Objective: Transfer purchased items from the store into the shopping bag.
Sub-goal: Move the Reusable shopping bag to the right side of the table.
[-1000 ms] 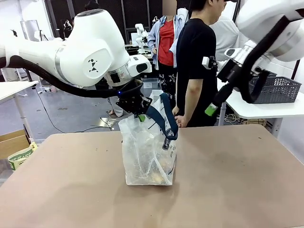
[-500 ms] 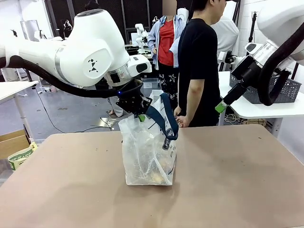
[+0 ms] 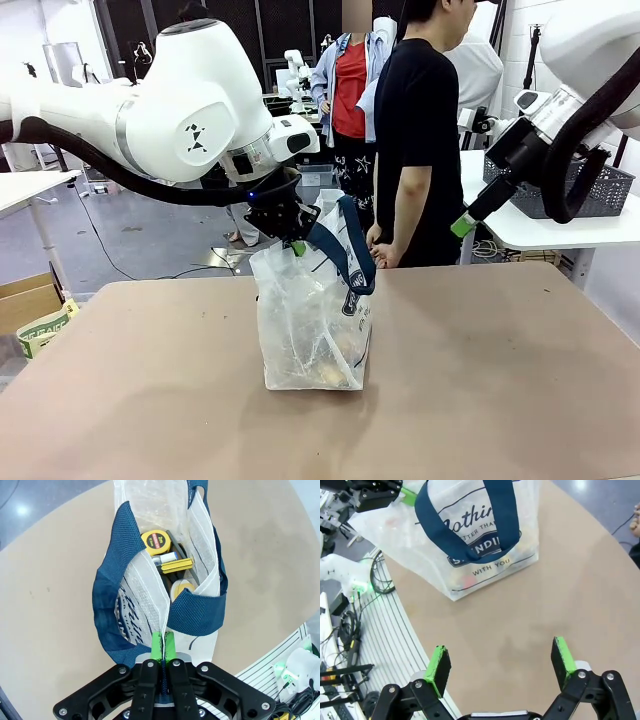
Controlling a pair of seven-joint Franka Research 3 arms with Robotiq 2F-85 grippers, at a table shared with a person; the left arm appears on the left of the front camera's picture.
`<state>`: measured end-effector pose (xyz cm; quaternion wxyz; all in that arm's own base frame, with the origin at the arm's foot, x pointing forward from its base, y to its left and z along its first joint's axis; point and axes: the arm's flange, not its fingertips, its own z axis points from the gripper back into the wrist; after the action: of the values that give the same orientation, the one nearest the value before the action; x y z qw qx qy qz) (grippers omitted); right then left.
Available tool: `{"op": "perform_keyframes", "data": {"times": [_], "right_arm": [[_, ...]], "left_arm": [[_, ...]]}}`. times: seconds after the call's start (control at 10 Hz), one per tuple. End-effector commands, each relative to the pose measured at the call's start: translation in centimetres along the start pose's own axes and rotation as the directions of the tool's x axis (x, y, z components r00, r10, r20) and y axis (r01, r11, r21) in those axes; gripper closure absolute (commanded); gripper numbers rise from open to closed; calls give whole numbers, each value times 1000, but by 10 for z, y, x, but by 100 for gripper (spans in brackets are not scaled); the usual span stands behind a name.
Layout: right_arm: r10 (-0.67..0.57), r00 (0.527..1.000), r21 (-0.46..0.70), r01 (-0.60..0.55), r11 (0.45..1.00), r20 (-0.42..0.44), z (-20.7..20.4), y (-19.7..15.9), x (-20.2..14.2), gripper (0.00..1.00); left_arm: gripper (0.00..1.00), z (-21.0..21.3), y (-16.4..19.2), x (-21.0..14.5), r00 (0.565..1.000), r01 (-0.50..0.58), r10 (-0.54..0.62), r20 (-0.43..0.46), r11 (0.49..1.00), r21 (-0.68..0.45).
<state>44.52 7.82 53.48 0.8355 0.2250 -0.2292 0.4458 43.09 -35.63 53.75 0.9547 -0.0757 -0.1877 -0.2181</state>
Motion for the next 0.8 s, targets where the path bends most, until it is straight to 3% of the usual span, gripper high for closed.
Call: {"op": "perform_keyframes", "data": {"times": [0.0, 0.2, 0.7], "right_arm": [[3, 1000, 7, -3, 1000, -12, 2, 0, 0, 0], [3, 1000, 7, -3, 1000, -12, 2, 0, 0, 0], [3, 1000, 7, -3, 1000, -12, 2, 0, 0, 0]], "left_arm": [[100, -5, -1, 15, 998, 21, -20, -60, 1000, 17], [100, 2, 0, 39, 994, 40, -35, -106, 998, 47], [100, 48, 21, 95, 990, 86, -67, -125, 983, 159]]}}
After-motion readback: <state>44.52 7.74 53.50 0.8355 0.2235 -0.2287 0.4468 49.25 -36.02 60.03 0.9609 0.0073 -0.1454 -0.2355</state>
